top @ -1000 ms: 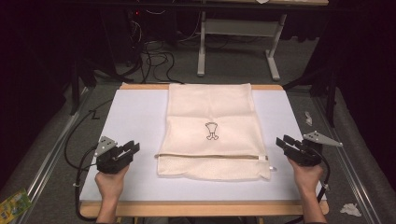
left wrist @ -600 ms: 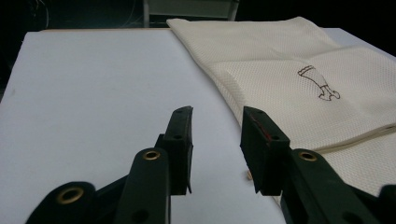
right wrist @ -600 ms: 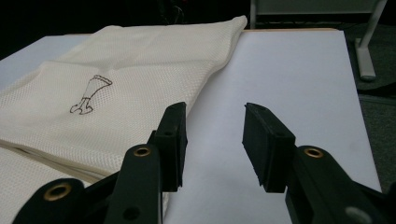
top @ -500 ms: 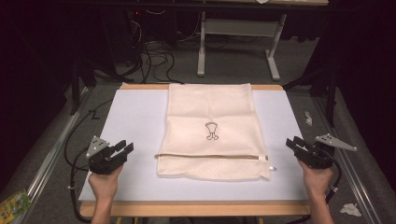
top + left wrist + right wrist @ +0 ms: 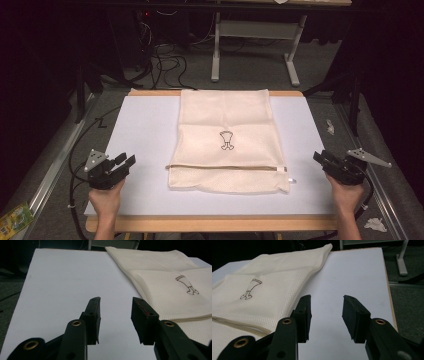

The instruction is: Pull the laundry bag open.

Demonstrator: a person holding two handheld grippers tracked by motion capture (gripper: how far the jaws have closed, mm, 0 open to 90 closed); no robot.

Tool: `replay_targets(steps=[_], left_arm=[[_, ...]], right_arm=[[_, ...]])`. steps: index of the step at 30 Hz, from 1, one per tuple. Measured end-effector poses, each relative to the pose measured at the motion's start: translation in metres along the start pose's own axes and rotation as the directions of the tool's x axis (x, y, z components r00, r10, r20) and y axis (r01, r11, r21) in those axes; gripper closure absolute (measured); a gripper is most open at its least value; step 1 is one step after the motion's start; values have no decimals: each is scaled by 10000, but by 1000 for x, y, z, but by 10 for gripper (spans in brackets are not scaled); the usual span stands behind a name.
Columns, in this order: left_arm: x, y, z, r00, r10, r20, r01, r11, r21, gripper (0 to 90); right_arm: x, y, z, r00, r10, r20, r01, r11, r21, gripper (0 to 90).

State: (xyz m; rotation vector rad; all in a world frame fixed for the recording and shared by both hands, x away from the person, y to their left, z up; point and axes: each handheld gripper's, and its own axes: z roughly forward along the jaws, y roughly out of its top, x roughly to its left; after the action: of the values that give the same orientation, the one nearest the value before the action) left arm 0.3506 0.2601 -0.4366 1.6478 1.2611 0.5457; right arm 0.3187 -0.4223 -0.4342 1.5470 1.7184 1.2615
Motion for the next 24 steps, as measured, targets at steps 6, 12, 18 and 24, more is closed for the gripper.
replay_targets(steps=[6, 12, 18, 24], left_arm=[[3, -2, 6, 9999, -99, -84, 101, 9998, 161, 581], [5, -3, 15, 9997, -182, -133, 186, 9993, 311, 572], [5, -4, 23, 9997, -151, -214, 162, 9987, 475, 564], [6, -4, 30, 9993, -155, -346, 175, 9980, 599, 557]], right_arm=[[-4, -4, 2, 9999, 152, 57, -152, 9999, 40, 598], [-6, -8, 8, 9996, 225, 182, -229, 9996, 193, 596], [-8, -10, 15, 9988, 234, 423, -249, 9991, 334, 593], [-8, -12, 21, 9976, 255, 641, -287, 9983, 498, 593]])
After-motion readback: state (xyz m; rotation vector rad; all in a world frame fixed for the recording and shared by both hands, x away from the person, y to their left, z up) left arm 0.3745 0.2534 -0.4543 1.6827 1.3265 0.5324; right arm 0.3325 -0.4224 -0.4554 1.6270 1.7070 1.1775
